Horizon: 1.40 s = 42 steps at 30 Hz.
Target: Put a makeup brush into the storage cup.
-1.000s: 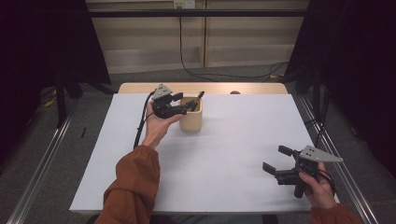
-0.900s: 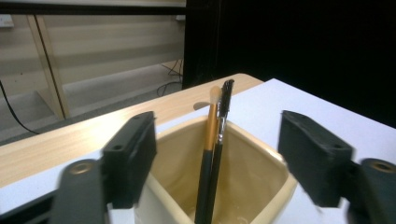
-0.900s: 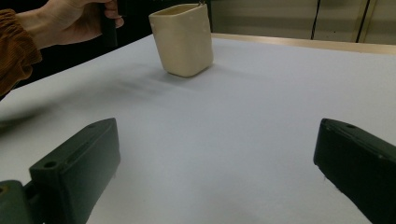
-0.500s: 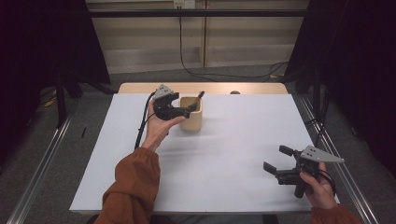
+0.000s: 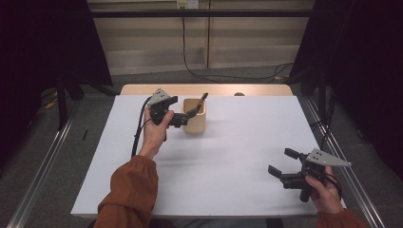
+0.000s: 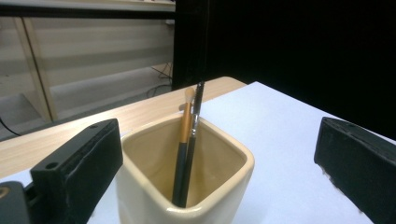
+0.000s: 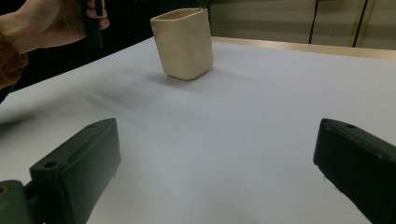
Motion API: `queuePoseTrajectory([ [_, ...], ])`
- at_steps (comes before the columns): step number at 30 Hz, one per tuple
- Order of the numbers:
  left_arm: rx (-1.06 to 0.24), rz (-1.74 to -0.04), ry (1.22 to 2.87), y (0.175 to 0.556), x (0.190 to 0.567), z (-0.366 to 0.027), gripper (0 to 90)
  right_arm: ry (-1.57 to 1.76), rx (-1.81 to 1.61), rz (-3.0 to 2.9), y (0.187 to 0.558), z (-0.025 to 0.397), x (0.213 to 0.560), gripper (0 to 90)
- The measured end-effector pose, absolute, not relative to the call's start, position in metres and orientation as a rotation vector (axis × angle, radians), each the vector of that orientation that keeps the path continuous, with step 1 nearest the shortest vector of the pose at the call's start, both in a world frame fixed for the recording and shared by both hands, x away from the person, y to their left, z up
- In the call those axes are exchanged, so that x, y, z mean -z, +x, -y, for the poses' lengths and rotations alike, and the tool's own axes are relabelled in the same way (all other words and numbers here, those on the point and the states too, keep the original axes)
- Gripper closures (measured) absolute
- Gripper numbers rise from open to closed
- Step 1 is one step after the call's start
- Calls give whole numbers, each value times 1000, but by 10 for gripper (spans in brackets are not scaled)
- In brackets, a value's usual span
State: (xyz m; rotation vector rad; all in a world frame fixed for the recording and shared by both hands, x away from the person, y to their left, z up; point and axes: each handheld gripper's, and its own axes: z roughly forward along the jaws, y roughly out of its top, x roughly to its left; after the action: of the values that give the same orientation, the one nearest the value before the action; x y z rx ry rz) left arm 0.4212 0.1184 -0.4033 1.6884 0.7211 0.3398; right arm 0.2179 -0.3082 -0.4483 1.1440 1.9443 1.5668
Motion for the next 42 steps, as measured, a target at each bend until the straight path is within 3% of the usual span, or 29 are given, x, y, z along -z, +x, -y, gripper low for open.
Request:
queuePoseTrajectory([
  [42, -386, -747, 1671, 344, 409, -184, 20, 1145, -1563, -1931, 216, 308, 447, 0],
])
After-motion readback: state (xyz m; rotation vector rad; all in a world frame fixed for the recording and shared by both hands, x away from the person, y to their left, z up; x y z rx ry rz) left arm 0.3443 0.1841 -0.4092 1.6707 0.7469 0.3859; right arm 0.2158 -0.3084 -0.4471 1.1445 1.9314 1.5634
